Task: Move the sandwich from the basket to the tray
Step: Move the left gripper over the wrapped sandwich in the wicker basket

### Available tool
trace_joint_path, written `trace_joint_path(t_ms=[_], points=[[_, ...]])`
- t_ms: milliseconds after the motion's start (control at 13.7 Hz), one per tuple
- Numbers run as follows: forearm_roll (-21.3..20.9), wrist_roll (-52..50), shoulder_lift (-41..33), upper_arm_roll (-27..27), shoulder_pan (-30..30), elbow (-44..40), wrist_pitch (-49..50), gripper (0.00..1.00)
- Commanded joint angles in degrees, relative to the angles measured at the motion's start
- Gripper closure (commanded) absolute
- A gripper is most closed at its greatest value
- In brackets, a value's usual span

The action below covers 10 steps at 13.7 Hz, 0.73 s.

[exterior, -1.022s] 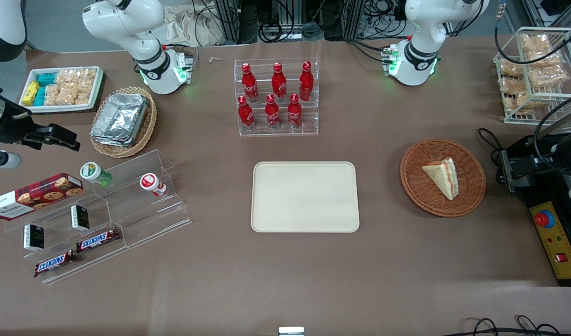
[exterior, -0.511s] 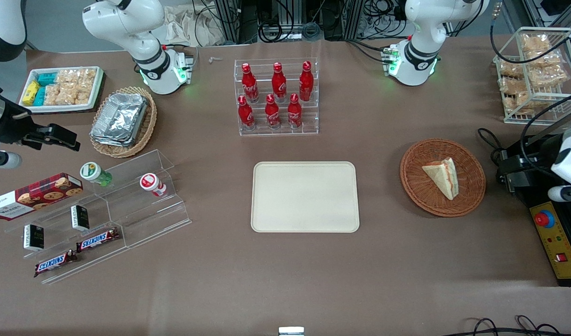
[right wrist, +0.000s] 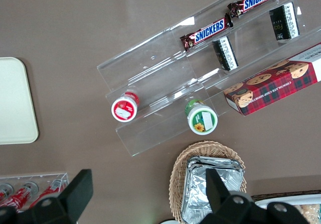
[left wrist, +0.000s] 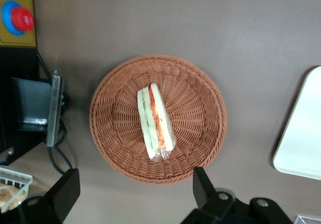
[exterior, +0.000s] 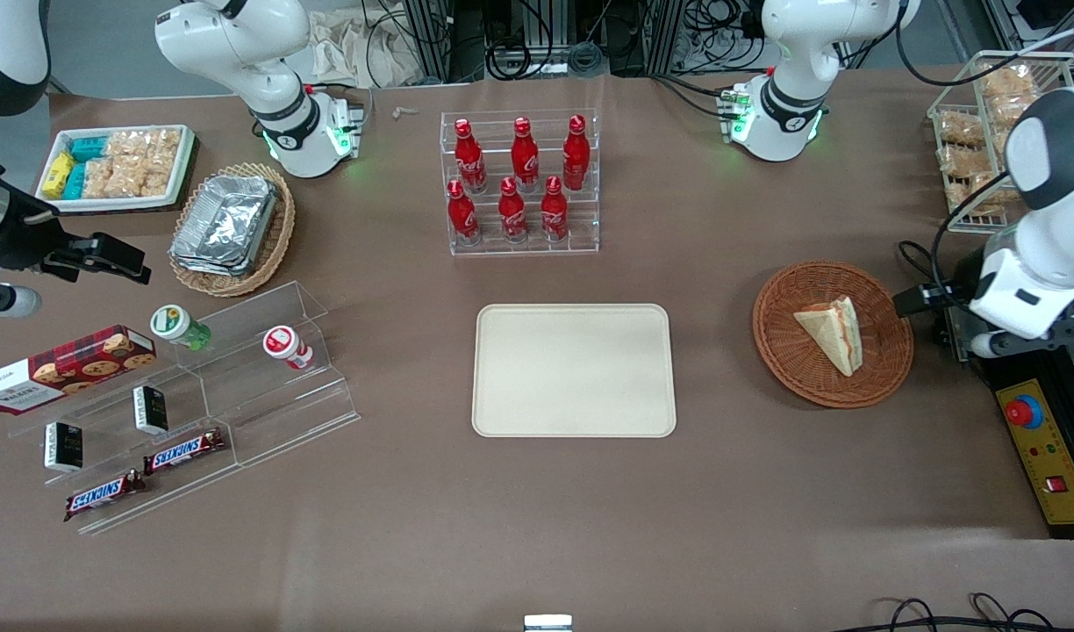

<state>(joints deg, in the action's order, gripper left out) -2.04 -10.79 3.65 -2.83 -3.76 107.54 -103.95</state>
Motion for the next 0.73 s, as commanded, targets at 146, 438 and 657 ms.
trace_joint_path(t_ms=[146,438,657], points=[[0.72,-6.86,-1.28,-0.15,0.42,9.52,-5.20,0.00],[1.33,-10.64,-0.75,-0.15,0.51,16.29,-12.75,0.00],[1.51,-15.56,2.04,-0.68,0.51,17.53,-16.28,0.00]])
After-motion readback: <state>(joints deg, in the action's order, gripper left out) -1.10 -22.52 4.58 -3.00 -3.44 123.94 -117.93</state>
